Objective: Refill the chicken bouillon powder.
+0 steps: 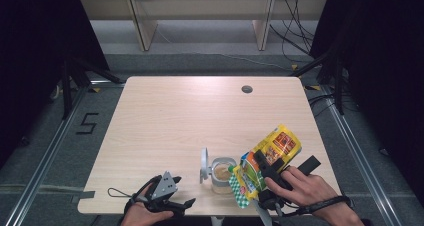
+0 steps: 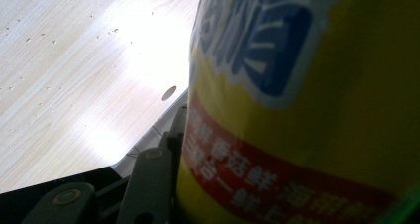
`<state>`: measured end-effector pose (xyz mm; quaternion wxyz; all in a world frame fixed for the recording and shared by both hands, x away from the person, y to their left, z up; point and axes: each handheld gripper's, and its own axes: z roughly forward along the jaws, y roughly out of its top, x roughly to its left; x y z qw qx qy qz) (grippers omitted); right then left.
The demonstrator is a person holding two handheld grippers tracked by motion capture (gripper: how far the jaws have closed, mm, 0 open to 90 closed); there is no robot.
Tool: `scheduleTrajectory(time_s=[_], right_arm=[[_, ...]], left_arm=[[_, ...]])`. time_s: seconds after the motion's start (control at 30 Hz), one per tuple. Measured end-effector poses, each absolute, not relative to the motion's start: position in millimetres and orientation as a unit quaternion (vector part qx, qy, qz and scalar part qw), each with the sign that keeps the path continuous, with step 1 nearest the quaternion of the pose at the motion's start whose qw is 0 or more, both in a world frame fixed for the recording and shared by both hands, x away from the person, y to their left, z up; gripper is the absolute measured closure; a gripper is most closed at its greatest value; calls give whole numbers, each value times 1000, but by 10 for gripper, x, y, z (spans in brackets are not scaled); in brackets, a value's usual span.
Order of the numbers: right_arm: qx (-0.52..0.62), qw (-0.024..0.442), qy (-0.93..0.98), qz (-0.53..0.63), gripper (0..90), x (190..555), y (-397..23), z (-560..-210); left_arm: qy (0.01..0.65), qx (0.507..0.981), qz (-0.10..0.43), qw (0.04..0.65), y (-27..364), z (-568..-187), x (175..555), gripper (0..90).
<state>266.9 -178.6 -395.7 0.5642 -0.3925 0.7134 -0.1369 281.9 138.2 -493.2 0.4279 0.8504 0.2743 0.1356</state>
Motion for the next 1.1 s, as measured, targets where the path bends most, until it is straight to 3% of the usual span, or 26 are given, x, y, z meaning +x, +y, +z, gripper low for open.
scheduleTrajectory(time_s=[1.1], right_arm=[[-391,563,715,-138,615,2670,-1801,-3944]], left_arm=[[283,853,131,419,1388,-4926,2817,180]])
